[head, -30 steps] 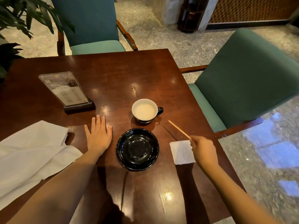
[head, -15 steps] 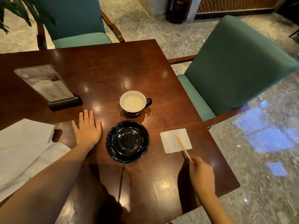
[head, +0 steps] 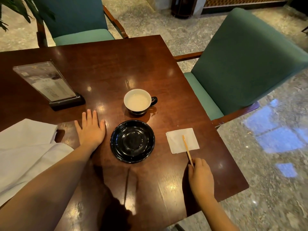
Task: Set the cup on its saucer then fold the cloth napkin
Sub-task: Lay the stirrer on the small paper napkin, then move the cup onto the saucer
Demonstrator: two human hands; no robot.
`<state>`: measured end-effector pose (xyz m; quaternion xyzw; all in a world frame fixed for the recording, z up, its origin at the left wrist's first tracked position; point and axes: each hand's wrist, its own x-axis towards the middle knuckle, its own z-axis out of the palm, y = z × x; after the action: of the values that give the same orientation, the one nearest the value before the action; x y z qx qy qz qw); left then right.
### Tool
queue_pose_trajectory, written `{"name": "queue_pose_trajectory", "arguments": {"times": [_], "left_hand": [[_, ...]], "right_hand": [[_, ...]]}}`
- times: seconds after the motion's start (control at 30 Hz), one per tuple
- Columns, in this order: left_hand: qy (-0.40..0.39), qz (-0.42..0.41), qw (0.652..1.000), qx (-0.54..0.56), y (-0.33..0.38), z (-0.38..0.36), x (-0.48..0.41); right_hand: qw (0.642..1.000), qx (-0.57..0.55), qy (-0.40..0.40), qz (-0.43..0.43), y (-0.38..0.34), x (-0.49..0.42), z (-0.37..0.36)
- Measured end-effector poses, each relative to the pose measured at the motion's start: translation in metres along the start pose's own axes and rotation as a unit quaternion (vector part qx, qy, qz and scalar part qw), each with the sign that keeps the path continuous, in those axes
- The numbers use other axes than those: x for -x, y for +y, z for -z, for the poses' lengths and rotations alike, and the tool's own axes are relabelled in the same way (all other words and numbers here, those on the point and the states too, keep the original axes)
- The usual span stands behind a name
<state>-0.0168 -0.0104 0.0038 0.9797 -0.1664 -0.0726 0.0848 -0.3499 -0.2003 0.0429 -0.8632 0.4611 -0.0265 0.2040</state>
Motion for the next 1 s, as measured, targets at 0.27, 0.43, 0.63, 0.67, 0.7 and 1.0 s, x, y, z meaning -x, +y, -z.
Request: {"name": "queue_pose_trajectory", "arguments": {"times": [0.27,0.43,0.63,0.67,0.7,1.0], "left_hand": [[0.003,0.004,1.000,-0.002,0.001,-0.001,0.000],[-0.001,0.010,1.000,-0.001,0.001,0.001,0.000],[0.006,0.011,1.000,0.004,0.001,0.000,0.000],[0.009,0.010,1.000,0.004,0.001,0.000,0.000],[0.011,0.010,1.000,0.005,0.002,-0.001,0.000],[0.020,0.010,1.000,0.002,-0.001,-0.004,0.000]], "right_hand": [[0.998,0.019,-0.005,0.059,-0.008,-0.026,0.011],[0.982,0.086,-0.029,0.164,-0.041,-0.080,0.036],[0.949,0.098,-0.125,0.273,-0.096,-0.153,0.054],[0.945,0.097,-0.138,0.279,-0.105,-0.164,0.052],[0.942,0.094,-0.149,0.284,-0.114,-0.174,0.049],[0.941,0.040,-0.193,0.274,-0.159,-0.225,0.013]]}}
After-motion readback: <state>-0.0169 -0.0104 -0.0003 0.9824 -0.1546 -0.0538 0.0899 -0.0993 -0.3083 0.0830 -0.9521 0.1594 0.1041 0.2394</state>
